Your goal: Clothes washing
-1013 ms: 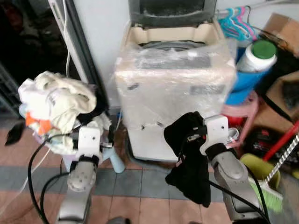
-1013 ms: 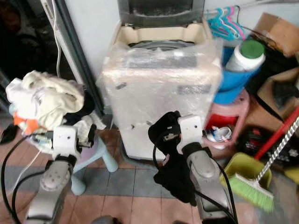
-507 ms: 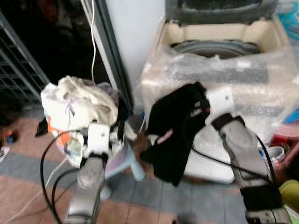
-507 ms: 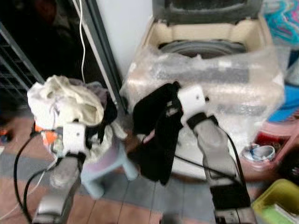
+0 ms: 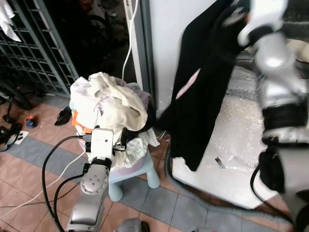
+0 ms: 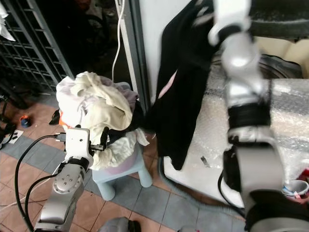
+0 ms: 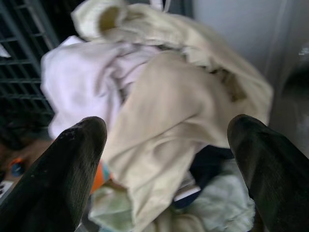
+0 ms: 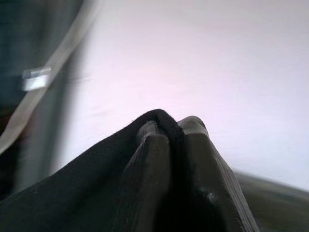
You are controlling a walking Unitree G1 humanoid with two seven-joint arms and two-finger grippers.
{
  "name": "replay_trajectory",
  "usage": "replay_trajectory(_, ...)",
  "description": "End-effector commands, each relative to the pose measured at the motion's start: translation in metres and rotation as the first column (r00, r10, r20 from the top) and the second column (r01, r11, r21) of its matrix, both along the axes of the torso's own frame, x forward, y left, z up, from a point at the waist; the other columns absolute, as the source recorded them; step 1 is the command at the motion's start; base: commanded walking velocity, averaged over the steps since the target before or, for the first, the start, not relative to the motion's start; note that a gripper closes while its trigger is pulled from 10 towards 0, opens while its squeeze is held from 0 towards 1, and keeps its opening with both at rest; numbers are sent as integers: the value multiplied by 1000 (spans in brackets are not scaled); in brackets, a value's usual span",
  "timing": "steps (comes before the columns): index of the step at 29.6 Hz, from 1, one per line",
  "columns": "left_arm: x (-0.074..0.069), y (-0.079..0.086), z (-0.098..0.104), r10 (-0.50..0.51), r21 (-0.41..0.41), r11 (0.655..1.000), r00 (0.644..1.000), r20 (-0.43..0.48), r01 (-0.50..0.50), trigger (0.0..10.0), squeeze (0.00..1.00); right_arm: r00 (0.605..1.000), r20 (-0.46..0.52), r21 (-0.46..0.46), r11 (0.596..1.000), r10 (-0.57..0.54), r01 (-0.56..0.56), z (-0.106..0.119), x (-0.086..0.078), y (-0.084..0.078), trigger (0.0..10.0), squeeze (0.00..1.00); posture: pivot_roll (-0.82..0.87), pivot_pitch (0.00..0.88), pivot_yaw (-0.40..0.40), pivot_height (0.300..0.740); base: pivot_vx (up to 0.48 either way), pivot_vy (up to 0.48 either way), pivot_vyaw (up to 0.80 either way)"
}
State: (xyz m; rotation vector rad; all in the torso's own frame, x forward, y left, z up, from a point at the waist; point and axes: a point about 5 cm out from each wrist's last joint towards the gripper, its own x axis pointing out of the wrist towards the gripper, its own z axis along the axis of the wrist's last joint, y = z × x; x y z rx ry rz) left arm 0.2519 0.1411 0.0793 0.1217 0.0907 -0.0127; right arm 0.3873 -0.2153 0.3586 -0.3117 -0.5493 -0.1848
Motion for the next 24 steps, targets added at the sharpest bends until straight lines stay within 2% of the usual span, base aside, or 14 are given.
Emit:
replay_trajectory(1, -1, 6, -2, 26, 14, 1000, 1000, -6, -26, 10000, 0, 985, 123, 27, 992, -124, 122, 26, -9, -21, 10000, 0, -45, 0, 59, 740, 0, 0, 0)
replay_trajectory(2, -1, 6, -2, 26, 14, 1000, 1000, -6, -26, 10000, 0, 985, 123, 27, 992, -124, 122, 26, -9, -21, 10000, 0, -45, 0, 59, 740, 0, 0, 0)
replay_trajectory(3, -2, 6, -2, 38, 15, 999, 999, 2, -38, 10000, 0, 959, 173, 23, 975, -223, 222, 34, -15, -39, 10000, 0, -47, 0, 57, 740, 0, 0, 0)
replay_trajectory(6, 0, 5, -1, 47, 20, 999, 999, 14, -47, 10000, 0, 953, 160, 35, 966, -257, 255, 30, -13, -47, 10000, 0, -51, 0, 59, 740, 0, 0, 0)
replay_trajectory(9, 1, 1, 1, 16, 1, 1000, 1000, 17, -16, 10000, 0, 969, 93, 22, 974, -228, 227, 5, -7, -44, 10000, 0, -54, 0, 64, 740, 0, 0, 0)
replay_trajectory(10, 1, 0, 3, -1, -12, 1000, 1000, 29, 1, 10000, 0, 979, 58, -9, 980, -197, 198, -13, -5, -38, 10000, 0, -56, 0, 68, 740, 0, 0, 0)
replay_trajectory(11, 1, 0, 3, -1, -12, 1000, 1000, 29, 1, 10000, 0, 979, 58, -9, 980, -197, 198, -13, -5, -38, 10000, 0, -56, 0, 68, 740, 0, 0, 0)
replay_trajectory(13, 1, 1, 5, -9, -16, 1000, 999, 40, 10, 10000, 0, 986, 12, 2, 986, -169, 169, -33, -4, -37, 10000, 0, -59, 0, 76, 740, 148, 0, 0)
replay_trajectory(18, 1, 2, 5, -19, -13, 1000, 999, 39, 19, 10000, 0, 987, -19, 1, 987, -160, 160, -46, -4, -40, 10000, 0, -64, 0, 80, 740, 338, 0, 0)
replay_trajectory(24, 1, 0, 5, -25, -15, 1000, 999, 39, 26, 10000, 0, 991, -36, 4, 991, -130, 130, -46, -2, -38, 10000, 0, -65, 0, 80, 740, 363, 0, 0)
